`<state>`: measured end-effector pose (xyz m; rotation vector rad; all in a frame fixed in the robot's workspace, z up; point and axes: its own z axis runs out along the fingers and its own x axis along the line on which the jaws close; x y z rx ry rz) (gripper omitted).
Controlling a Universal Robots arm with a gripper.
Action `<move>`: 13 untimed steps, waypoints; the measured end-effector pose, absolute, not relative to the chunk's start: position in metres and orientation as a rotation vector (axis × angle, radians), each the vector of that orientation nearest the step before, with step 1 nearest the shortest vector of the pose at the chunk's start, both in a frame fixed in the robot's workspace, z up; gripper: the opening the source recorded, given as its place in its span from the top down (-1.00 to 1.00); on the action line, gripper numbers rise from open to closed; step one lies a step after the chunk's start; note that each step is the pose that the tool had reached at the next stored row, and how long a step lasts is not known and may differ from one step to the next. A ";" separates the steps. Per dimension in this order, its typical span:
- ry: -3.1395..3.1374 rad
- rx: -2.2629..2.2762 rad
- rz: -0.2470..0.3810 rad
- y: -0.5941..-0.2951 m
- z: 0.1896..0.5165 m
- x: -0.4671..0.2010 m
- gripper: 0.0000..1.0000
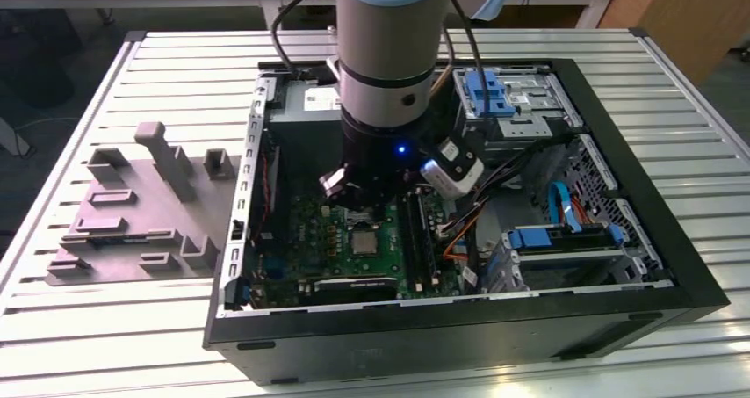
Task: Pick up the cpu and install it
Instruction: 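Close the cpu cover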
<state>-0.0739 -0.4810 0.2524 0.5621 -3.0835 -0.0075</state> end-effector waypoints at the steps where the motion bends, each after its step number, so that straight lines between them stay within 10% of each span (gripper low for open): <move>1: -3.079 0.583 -0.007 -0.481 0.252 -0.074 0.79; 13: -2.997 0.915 -0.006 -0.481 0.251 -0.074 0.79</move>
